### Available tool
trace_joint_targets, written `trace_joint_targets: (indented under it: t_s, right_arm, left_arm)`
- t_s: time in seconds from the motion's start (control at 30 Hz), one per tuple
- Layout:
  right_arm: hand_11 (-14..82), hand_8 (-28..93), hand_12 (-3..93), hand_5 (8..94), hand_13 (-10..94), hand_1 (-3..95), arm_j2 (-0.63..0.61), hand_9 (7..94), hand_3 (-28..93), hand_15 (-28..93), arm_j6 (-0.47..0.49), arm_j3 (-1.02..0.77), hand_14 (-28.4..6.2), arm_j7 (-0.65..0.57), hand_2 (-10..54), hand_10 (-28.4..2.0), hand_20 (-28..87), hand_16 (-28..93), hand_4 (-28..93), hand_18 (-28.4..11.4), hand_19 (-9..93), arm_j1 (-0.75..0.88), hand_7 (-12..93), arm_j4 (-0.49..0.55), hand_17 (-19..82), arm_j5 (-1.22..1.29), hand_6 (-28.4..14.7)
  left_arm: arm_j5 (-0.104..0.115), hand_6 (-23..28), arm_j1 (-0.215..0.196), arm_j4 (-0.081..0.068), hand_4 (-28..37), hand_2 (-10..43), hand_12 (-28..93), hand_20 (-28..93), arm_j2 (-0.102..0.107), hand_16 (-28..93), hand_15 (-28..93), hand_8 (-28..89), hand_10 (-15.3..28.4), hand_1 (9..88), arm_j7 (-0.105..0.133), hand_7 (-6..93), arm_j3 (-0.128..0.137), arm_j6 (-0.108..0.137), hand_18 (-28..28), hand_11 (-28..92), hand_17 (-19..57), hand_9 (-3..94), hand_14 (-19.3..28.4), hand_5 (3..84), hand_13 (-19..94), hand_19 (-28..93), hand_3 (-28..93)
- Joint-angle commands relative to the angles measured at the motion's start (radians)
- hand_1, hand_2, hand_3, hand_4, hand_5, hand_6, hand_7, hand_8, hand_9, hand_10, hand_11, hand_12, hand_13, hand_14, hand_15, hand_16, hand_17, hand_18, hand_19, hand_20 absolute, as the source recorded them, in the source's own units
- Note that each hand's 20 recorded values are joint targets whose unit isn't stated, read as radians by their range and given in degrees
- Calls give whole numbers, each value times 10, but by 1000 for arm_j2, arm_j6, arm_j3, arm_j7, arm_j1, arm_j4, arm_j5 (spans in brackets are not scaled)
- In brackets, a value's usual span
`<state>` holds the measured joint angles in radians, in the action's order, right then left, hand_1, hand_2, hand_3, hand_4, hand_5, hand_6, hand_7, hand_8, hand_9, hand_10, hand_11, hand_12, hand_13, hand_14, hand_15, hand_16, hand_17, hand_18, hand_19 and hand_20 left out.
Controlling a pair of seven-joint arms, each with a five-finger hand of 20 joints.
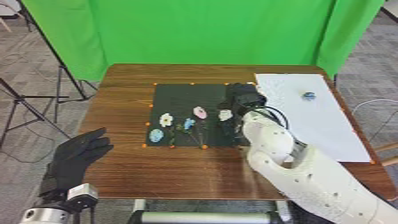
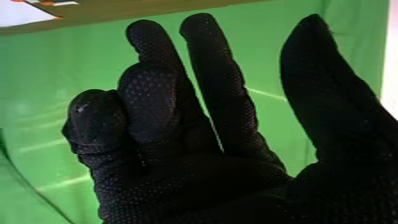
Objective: Arrange flowers
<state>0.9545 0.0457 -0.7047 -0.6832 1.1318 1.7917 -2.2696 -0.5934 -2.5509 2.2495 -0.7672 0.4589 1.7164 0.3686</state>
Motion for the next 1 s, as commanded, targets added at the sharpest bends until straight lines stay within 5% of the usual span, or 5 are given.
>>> trace_joint_targets:
  t_s: [0.03,0.23,0.57,1.0]
  right_arm:
    - [304,-111,187,640,642,277,-181,617,817,825,17,-108,-135,16,2,-217,405,201,-227,-195,932,-43,174,-82,484,109,-64]
    - [254,-115,169,611,635,270,-233,591,829,813,38,-167,-125,-24,8,-212,391,192,-232,-188,932,-60,178,-160,467,153,-64]
    - [198,-115,163,574,629,255,-267,553,844,804,36,-178,-117,-33,13,-206,315,173,-238,-190,932,-87,169,-248,441,148,-64]
    - [127,-118,153,487,623,246,-204,463,863,816,151,-283,-112,-2,9,-187,305,160,-242,-196,932,-61,144,-316,424,192,-54]
  left_arm:
    - [19,133,-13,11,-200,50,98,88,20,-150,679,-109,223,278,36,201,2,22,224,400,-91,405,284,448,296,608,825]
    - [30,133,-13,8,-199,50,98,88,27,-150,679,-109,224,277,56,200,-10,27,223,399,-91,406,284,449,295,608,823]
    - [23,133,5,2,-201,48,99,88,24,-149,678,-108,225,277,51,200,-36,18,223,396,-91,406,284,448,294,607,824]
    - [4,132,51,-6,-200,49,100,89,13,-150,678,-109,223,277,25,200,-55,-5,224,397,-91,405,284,448,294,607,823]
